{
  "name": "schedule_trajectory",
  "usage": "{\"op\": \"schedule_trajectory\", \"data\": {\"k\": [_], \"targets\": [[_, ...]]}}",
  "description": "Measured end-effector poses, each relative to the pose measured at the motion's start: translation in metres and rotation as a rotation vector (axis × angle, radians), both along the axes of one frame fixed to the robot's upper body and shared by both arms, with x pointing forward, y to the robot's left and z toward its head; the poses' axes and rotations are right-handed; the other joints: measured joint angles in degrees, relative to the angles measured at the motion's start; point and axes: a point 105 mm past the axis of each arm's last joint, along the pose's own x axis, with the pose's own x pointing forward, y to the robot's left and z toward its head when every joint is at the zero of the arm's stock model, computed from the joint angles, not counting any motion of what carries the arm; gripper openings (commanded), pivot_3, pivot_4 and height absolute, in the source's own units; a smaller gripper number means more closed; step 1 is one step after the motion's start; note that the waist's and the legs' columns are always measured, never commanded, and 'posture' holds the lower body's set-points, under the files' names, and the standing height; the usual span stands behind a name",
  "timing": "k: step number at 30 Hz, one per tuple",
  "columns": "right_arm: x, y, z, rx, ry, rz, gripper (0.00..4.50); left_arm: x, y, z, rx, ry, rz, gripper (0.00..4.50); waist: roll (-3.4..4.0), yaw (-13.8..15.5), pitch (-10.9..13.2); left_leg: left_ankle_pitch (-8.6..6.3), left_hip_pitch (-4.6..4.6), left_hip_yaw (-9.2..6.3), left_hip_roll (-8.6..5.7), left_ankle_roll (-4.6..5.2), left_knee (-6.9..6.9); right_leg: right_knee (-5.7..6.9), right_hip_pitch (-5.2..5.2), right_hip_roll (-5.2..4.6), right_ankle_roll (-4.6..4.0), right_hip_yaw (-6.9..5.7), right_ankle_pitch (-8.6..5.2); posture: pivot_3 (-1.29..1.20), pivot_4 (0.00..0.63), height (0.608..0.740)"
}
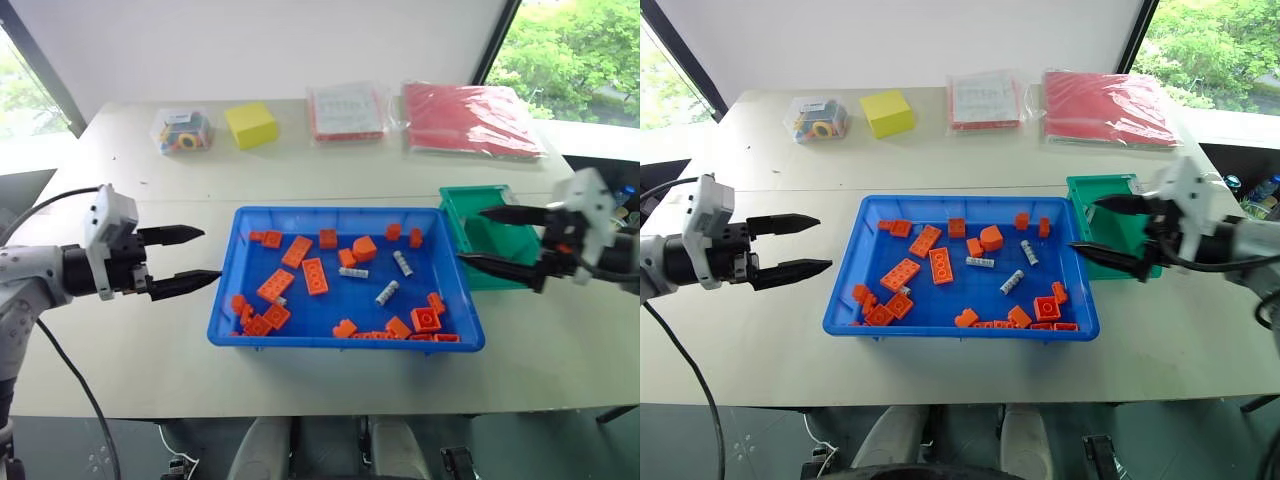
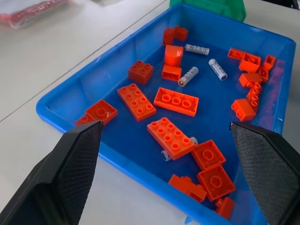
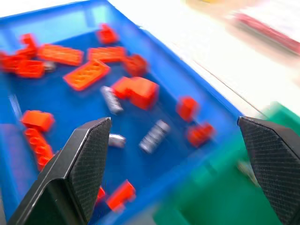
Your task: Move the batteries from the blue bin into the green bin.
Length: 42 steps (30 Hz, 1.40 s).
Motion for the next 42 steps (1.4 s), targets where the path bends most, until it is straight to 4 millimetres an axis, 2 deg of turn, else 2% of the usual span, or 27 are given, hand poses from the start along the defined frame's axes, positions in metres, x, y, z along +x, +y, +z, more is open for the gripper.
{"op": "schedule_trajectory", "data": {"k": [4, 8, 13, 16, 24, 29, 35, 42], "targets": [[0.023, 0.047, 0.004, -0.039, -0.035, 0.212, 4.41, -0.011, -0.006, -0.003, 0.021, 0.020, -0.057, 4.50, -0.07, -0.9, 0.1, 0.00, -0.01, 0.11, -0.04, -0.01, 0.01, 0.00, -0.05, 0.01, 0.04, 0.12, 0.03, 0.00, 0.150, 0.736], [0.040, 0.085, -0.013, -0.107, -0.006, 0.371, 4.41, -0.019, -0.005, -0.008, 0.045, 0.052, -0.074, 4.50, -0.14, -1.3, 0.1, 0.01, -0.01, 0.13, -0.07, -0.01, -0.02, 0.04, -0.11, 0.05, 0.07, 0.13, 0.05, 0.00, 0.150, 0.736], [0.058, 0.134, -0.044, -0.246, -0.016, 0.556, 4.41, -0.029, 0.000, -0.011, 0.086, 0.070, -0.071, 4.50, -0.18, -1.5, 0.1, 0.09, 0.00, 0.24, -0.12, -0.16, -0.04, 0.29, -0.27, 0.08, 0.27, 0.26, 0.16, 0.00, 0.150, 0.736], [0.063, 0.150, -0.058, -0.295, -0.025, 0.614, 4.41, -0.034, 0.004, -0.008, 0.103, 0.059, -0.054, 4.50, -0.29, -1.4, 0.2, 0.16, -0.01, 0.29, -0.16, -0.27, -0.03, 0.58, -0.44, 0.05, 0.27, 0.34, 0.16, 0.00, 0.150, 0.736], [0.066, 0.201, -0.071, -0.337, -0.122, 0.752, 4.41, -0.044, 0.007, 0.000, 0.102, 0.026, 0.005, 4.50, -0.34, -1.7, 0.2, 0.34, 0.09, 0.31, -0.05, -0.58, -0.07, 0.97, -0.66, 0.27, 0.18, 0.54, 0.20, 0.00, 0.150, 0.736], [0.067, 0.209, -0.077, -0.362, -0.176, 0.778, 4.41, -0.048, 0.006, -0.001, 0.087, 0.034, 0.018, 4.50, -0.35, -1.6, 0.2, 0.36, 0.09, 0.32, -0.07, -0.62, -0.10, 0.98, -0.68, 0.29, 0.17, 0.64, 0.20, 0.00, 0.150, 0.736], [0.067, 0.217, -0.097, -0.396, -0.234, 0.786, 4.41, -0.051, 0.007, 0.001, 0.074, 0.027, 0.047, 4.50, -0.37, -2.4, 0.2, 0.38, 0.16, 0.39, -0.04, -0.66, -0.19, 1.04, -0.72, 0.34, 0.15, 0.77, 0.20, 0.00, 0.150, 0.736], [0.070, 0.228, -0.101, -0.384, -0.308, 0.749, 4.41, -0.050, 0.009, -0.001, 0.072, 0.033, 0.042, 4.50, -0.37, -3.0, 0.2, 0.39, 0.18, 0.42, -0.04, -0.68, -0.20, 1.07, -0.75, 0.36, 0.15, 0.81, 0.20, 0.00, 0.150, 0.736]]}}
